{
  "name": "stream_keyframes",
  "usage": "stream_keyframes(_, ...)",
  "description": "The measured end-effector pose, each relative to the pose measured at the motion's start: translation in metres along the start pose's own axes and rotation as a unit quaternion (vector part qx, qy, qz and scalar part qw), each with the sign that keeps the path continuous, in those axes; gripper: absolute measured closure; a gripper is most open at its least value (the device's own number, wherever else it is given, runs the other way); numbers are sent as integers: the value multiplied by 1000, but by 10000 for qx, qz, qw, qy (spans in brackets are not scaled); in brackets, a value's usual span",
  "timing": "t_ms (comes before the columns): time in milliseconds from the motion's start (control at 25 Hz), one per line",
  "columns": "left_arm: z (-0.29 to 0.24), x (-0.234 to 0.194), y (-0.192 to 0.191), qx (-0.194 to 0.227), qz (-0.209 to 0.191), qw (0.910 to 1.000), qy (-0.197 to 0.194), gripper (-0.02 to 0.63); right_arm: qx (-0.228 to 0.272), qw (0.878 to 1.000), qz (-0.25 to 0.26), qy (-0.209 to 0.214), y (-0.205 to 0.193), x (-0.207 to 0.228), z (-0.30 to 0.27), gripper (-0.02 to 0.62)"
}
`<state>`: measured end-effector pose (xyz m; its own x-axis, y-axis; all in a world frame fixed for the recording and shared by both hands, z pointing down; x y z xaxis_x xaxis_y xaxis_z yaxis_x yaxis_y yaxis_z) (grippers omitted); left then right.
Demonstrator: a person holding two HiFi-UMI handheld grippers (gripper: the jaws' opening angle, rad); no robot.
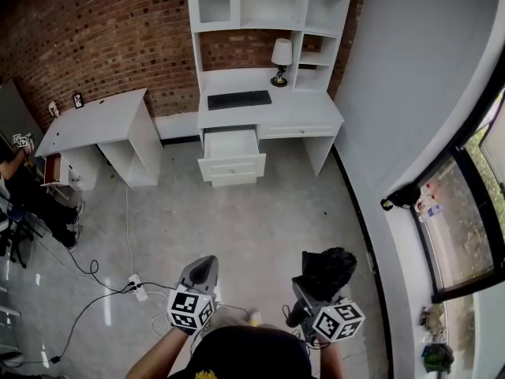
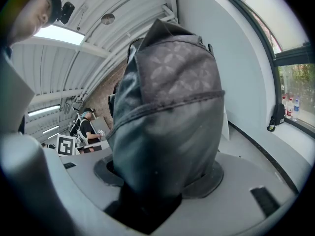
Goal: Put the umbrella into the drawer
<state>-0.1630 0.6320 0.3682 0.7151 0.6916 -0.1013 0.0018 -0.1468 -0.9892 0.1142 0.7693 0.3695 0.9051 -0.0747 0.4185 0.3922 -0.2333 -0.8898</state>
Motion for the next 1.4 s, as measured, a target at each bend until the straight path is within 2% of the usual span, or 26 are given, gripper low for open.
stream_keyframes(200,-7,1,11,55,22,10000,79,589,-104,9998,-160,84,4,11,-22,327)
stream_keyframes(480,-39,-34,8,-209,82,9996,192,589,-428,9988,-186,128,4,14,-70,327)
stream_keyframes(720,-106,-78,29,-24,292,9995,65,589,-512,9983,-238,-167,26,22,-131,327)
stream_keyframes(920,-155,-127,51,198,215,9994,-159,589,-446,9985,-104,-303,57,8,-189,327)
stream_keyframes(1160,-185,-185,58,317,596,9972,-323,589,-347,9982,168,-450,88,-18,-255,327)
stream_keyframes(1400,-199,-236,57,320,723,9962,-363,589,-493,9974,340,-413,96,-43,-311,327)
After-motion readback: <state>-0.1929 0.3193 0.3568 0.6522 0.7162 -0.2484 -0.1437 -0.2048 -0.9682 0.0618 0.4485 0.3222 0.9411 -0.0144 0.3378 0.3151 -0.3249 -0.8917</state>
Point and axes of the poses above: the fingertips, and each gripper's own axes: z backward along the fingers, x to its right, y out of its top, the point moved 7 cm from there along z, backward along the fingers, and after that the axes turned 9 degrees about x, right-handed, at the moved point
